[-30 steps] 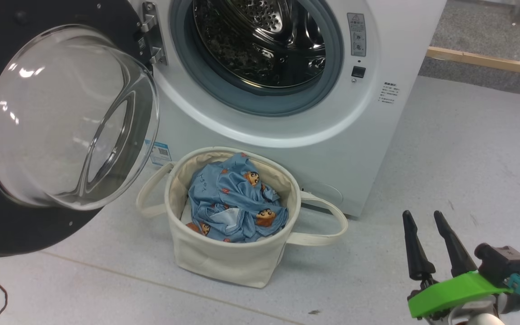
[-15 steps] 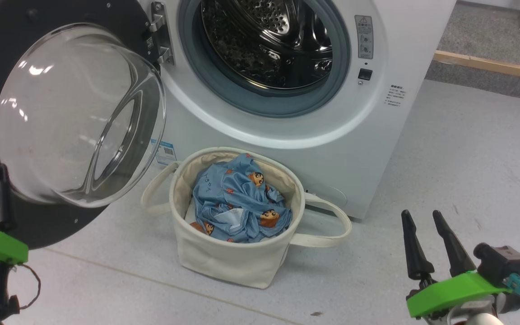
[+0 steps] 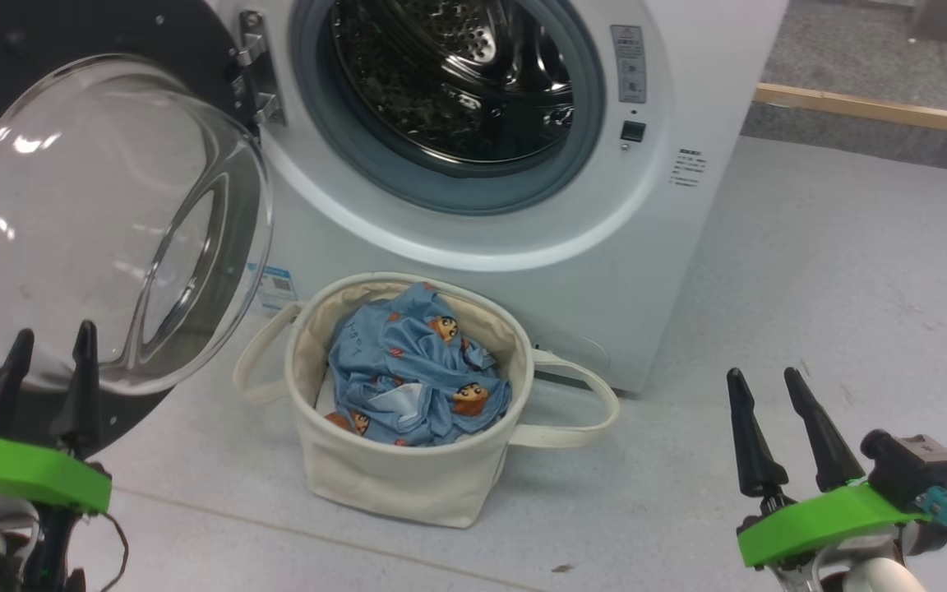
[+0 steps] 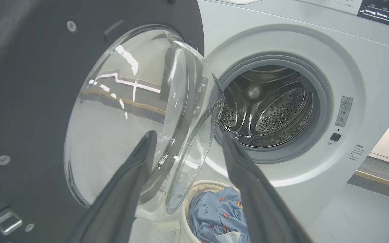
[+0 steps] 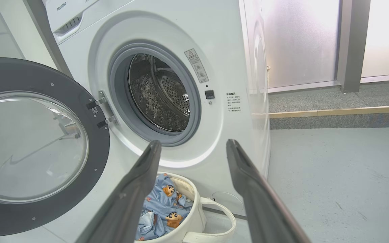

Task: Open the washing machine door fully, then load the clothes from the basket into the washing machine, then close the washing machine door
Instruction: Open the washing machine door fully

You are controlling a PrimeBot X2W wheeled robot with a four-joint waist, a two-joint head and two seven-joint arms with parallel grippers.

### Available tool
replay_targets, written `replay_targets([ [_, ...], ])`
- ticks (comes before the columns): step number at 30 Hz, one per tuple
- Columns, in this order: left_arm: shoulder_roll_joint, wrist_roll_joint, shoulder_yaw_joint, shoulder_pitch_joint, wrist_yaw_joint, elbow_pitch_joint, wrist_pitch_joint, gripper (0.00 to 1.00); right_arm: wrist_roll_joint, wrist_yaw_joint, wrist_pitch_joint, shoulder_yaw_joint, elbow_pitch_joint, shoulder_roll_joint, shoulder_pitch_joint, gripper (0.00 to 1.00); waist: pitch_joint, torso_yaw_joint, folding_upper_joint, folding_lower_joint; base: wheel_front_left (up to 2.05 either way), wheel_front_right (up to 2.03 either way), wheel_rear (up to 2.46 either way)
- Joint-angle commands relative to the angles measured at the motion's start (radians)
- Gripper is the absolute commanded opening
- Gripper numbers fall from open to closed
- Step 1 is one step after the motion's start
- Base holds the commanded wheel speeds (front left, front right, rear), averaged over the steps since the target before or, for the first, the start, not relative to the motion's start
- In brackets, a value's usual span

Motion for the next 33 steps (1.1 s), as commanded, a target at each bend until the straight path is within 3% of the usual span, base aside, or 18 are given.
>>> replay_targets([
  [1, 0.035, -0.008, 0.031, -0.017, -0.006, -0.05, 0.004, 1.0, 0.004, 0.001, -0.012, 0.019, -0.036, -0.022, -0.045, 1.0, -0.002, -0.02, 0.0, 0.0, 0.0, 0.0, 0.0],
  [20, 0.02, -0.045, 0.016, 0.094, -0.004, -0.139, -0.035, 1.0, -0.004, 0.001, -0.012, 0.036, -0.044, -0.074, -0.072, 1.0, 0.002, -0.226, 0.0, 0.0, 0.0, 0.0, 0.0],
  [33, 0.033, -0.067, 0.028, 0.109, -0.004, -0.152, -0.045, 1.0, -0.013, 0.001, -0.012, 0.031, -0.051, -0.079, -0.08, 1.0, 0.045, -0.297, 0.0, 0.0, 0.0, 0.0, 0.0],
])
